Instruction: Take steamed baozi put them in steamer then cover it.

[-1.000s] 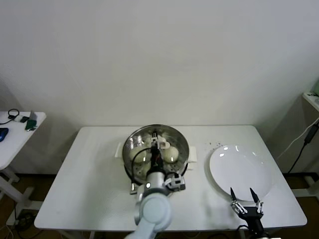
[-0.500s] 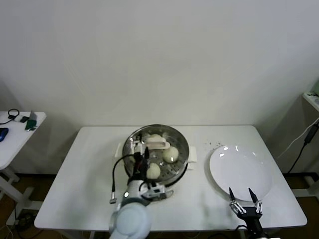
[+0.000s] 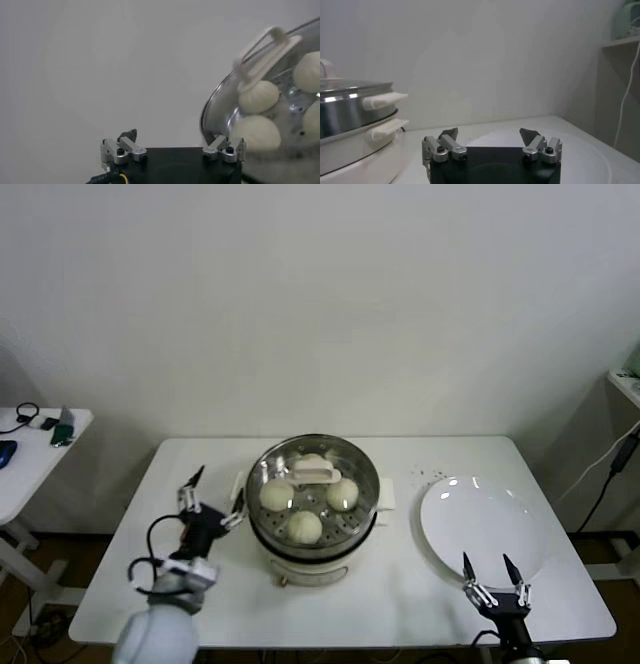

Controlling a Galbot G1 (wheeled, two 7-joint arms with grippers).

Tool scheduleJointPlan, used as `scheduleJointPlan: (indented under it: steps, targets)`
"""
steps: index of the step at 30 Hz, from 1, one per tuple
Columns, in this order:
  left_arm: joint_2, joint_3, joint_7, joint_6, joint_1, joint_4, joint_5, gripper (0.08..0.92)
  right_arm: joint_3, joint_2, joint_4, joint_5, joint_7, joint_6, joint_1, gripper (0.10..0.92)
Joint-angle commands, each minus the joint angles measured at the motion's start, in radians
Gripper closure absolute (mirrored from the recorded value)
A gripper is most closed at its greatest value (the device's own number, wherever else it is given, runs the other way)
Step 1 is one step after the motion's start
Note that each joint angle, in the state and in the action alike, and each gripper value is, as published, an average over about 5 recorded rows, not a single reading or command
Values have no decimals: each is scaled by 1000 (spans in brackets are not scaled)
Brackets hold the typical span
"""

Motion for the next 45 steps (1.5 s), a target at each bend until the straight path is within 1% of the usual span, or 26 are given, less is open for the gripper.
scheduleJointPlan:
  steps: [1,8,13,28,45]
  targets:
    - [49,-285,-29,-437,140,220,-765,177,-2,1,22,-3,10,8,-4,203]
    - [18,-233,-27,-511,140,304,-765,177,0,1,8,0,-12,22,-1,203]
    - [7,-211,-26,-534,139,333,-754,177,-4,4,-1,0,-20,21,1,203]
    - [2,-198,-22,-544,144,335,-740,177,-7,13,-30,-12,4,37,8,203]
    - [0,-195,-17,-554,150,331,-732,177,-8,9,-29,-10,-16,58,-7,203]
